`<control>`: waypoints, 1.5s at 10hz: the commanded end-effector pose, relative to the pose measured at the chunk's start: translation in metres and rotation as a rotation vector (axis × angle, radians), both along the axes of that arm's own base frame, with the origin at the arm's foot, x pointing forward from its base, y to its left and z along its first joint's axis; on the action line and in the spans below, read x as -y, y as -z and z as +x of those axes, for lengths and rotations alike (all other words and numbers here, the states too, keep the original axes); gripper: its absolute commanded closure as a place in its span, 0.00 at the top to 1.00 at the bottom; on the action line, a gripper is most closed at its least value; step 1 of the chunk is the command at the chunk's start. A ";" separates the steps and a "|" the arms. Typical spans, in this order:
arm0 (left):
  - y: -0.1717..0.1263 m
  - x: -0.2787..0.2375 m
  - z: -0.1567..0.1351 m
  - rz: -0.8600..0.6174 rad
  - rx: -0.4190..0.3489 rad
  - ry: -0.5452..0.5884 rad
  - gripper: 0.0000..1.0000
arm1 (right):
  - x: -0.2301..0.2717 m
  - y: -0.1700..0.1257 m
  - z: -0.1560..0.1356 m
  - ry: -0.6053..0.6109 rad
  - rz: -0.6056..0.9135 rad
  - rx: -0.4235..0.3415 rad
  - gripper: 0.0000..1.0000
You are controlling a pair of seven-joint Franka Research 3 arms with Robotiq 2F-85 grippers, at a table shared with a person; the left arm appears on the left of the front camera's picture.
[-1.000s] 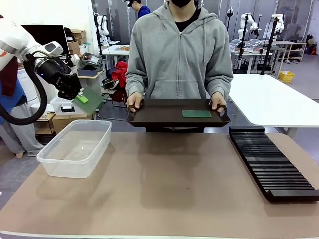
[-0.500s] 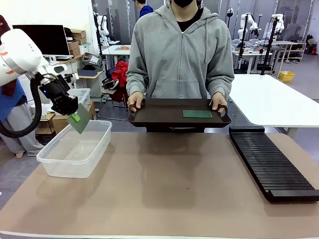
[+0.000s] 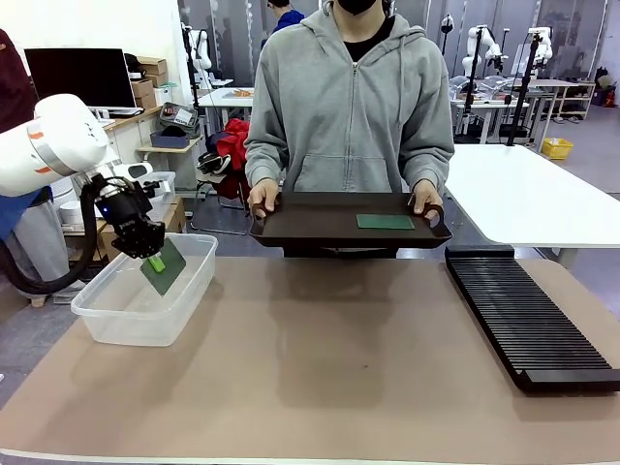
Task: Sort PCBs into racks and boxes based on the side picked up.
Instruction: If the short side of the Blank PCB is picked up, insert it into the PCB Rack ; if the long side is picked up, place it in the Organizing box.
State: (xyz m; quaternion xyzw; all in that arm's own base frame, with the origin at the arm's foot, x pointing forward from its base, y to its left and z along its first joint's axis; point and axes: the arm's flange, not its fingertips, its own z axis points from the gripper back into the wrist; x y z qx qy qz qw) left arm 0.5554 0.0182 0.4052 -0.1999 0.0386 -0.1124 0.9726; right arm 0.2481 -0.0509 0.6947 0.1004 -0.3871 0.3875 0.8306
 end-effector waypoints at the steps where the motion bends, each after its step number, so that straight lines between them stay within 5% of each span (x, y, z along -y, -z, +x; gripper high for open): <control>1: 0.009 0.005 0.000 0.016 -0.002 -0.024 0.03 | 0.000 0.002 0.000 -0.003 -0.001 -0.008 1.00; 9: 0.046 -0.003 0.009 0.021 0.028 -0.084 0.03 | 0.000 0.002 0.000 -0.003 -0.001 -0.008 1.00; 14: 0.067 -0.013 0.013 0.032 -0.042 -0.113 0.03 | 0.000 0.002 0.000 -0.003 -0.001 -0.008 1.00; 15: 0.067 -0.013 0.014 0.032 -0.047 -0.122 0.23 | 0.000 0.002 0.000 -0.003 -0.001 -0.008 1.00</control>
